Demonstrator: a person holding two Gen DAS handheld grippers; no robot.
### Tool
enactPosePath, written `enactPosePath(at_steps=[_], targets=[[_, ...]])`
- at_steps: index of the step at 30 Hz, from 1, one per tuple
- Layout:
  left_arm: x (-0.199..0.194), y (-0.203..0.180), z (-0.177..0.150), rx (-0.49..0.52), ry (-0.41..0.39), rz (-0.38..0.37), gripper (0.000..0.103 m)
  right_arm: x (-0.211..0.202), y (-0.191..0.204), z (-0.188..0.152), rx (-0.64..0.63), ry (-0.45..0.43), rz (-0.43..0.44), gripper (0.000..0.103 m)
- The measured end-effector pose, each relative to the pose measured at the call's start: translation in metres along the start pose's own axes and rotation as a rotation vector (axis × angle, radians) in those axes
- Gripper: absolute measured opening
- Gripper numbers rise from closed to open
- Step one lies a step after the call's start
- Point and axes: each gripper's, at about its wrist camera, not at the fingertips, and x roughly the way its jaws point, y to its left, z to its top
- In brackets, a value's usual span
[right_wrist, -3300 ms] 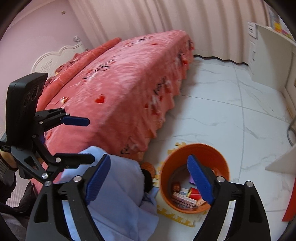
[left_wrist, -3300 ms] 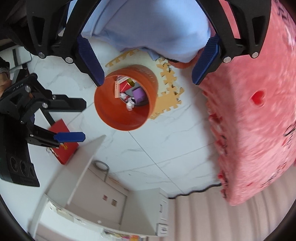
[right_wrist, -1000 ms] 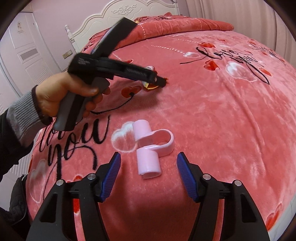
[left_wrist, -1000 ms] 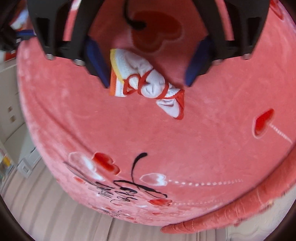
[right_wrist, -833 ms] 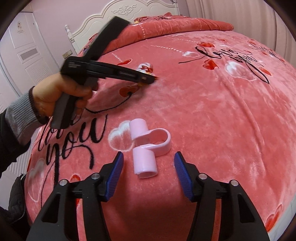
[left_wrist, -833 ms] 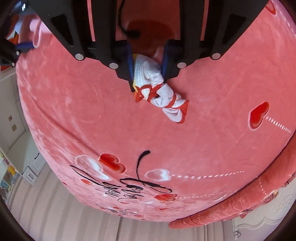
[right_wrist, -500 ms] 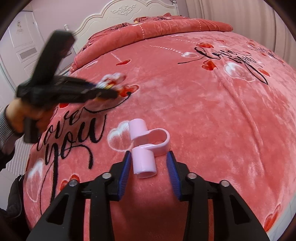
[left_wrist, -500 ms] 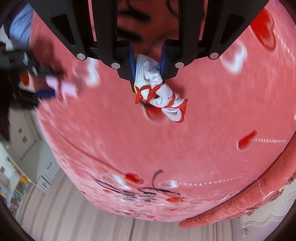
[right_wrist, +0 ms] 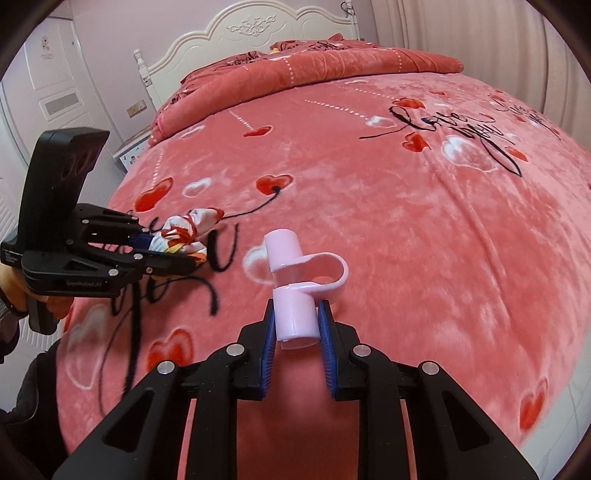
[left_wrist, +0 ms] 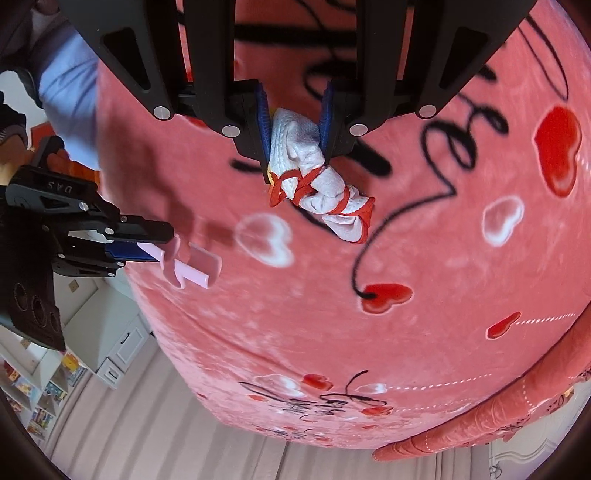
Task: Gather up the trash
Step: 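Carry the wrapped candy and pink clip in both tools over the orange bin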
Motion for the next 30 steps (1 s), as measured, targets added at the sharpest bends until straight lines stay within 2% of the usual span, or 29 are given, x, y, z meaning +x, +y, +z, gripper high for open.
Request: enactPosePath(at_steps=[8,20,25,30], targets=[[-0.045,-0.050,-0.036,0.010,-0.028,-0.008,0.024,-0.060,0.021,-0.036,0.037,-0.027,0.022,0.022],[-0.088,-0.145,-0.103,0.068,-0.042,-0.054,0.024,-0.150,0.062,-0.123,0.096,-0.078,0.051,0.022],[-0.086,-0.188,-0.108,0.134,-0.042,-0.086,0.024,-0.182,0.054,-0.154,0.140,-0.111,0.026,0.022],[-0.074,-0.240,-0.098,0.239,-0.038,-0.127,0.024,-0.221,0.025,-0.189,0.227,-0.164,-0.031,0.022]])
